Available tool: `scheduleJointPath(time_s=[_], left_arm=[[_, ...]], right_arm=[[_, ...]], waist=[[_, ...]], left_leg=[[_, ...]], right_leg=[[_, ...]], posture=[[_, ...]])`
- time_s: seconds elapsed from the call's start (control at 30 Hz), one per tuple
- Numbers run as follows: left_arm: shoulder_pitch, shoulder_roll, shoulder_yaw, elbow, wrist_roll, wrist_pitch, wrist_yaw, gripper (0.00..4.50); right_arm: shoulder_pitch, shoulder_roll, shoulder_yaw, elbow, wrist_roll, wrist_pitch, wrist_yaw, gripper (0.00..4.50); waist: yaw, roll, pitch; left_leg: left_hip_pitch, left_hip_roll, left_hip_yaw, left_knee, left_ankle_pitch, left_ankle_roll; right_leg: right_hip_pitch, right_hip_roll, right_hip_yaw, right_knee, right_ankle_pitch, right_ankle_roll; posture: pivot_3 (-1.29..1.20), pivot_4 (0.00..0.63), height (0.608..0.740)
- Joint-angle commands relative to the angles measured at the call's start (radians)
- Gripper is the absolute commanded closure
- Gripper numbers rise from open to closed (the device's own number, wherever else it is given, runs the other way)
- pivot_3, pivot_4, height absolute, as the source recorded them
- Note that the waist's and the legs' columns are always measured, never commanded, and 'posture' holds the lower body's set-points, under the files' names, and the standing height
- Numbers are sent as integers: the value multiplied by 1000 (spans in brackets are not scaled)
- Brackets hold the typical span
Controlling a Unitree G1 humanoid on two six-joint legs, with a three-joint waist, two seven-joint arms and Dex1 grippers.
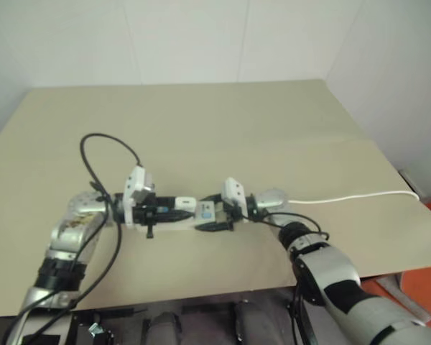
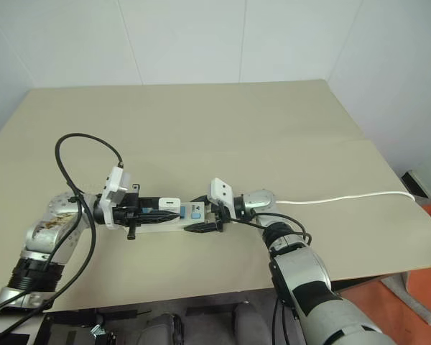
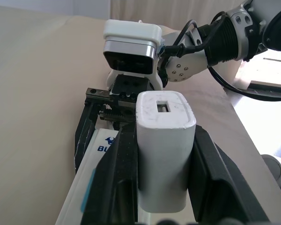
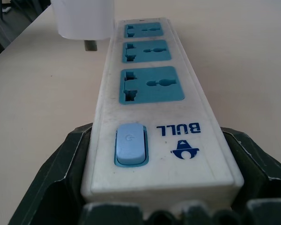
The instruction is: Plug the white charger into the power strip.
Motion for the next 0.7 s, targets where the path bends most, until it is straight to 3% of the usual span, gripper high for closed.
scheduleJointPath(time_s=[0.03,0.7], left_arm=[[-7,-26,5,22,17,-56,23,3493],[-76,-105,-26,165,80,-134,11,3493]], right_arm=[[17,2,36,11,-52,-3,27,1061],[22,-6,32,1,-47,6,27,1061]], waist=[[0,0,0],[1,0,0]], left_leg=[[0,0,0,0,0,0],[0,0,0,0,0,0]], right_leg=[[0,0,0,0,0,0],[0,0,0,0,0,0]], posture=[[0,150,740],[0,150,740]])
